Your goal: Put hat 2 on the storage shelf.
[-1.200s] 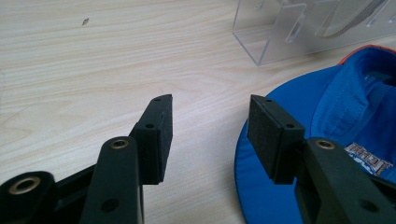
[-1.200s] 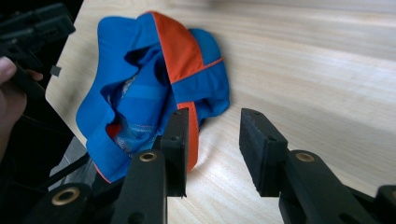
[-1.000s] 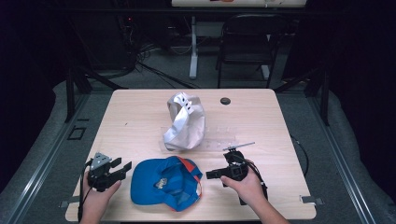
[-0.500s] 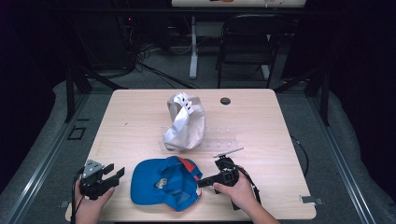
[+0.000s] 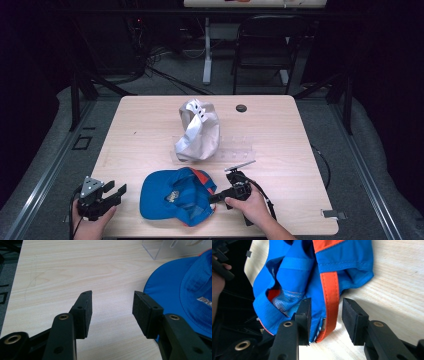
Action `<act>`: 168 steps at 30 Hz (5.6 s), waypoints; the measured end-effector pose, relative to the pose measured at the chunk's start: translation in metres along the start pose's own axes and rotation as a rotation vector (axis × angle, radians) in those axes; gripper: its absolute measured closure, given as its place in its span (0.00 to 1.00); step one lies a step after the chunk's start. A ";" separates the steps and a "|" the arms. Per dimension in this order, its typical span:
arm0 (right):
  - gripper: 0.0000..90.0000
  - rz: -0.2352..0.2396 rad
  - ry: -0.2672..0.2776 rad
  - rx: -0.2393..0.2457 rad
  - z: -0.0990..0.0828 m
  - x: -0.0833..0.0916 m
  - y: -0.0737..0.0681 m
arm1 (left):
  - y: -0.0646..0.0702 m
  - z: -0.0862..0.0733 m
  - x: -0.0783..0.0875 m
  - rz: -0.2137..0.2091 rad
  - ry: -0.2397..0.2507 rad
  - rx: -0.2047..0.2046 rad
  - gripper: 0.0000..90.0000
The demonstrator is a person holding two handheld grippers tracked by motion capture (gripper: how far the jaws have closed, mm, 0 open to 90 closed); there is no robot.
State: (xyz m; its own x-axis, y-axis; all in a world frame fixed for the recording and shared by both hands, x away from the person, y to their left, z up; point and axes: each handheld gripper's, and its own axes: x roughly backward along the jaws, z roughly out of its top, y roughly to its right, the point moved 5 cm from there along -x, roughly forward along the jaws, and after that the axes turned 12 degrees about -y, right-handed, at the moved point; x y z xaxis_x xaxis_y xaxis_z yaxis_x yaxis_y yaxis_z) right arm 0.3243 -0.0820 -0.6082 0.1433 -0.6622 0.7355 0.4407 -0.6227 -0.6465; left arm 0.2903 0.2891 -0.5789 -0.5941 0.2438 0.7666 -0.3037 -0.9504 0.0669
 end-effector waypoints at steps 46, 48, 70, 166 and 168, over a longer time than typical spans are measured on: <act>0.87 0.062 -0.010 -0.115 0.010 0.051 -0.020 | 0.008 0.016 -0.011 -0.024 0.009 -0.043 0.56; 0.87 0.045 -0.024 -0.122 0.012 0.055 -0.022 | 0.009 0.016 -0.012 -0.028 0.005 -0.044 0.56; 0.87 0.116 -0.072 -0.179 0.028 0.097 -0.050 | 0.008 0.016 -0.014 -0.030 0.005 -0.049 0.56; 0.87 0.324 0.431 -0.386 0.115 0.301 -0.065 | 0.007 0.016 -0.012 -0.020 0.007 -0.052 0.56; 0.87 0.324 0.437 -0.392 0.117 0.303 -0.064 | 0.006 0.016 -0.012 -0.020 0.006 -0.052 0.56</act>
State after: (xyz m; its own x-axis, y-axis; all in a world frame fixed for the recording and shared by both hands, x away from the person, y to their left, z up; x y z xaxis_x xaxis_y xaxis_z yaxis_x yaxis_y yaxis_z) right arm 0.4434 -0.1941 -0.3197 -0.1945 -0.8976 0.3955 0.0697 -0.4149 -0.9072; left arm 0.3073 0.2771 -0.5779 -0.5920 0.2637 0.7616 -0.3537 -0.9341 0.0485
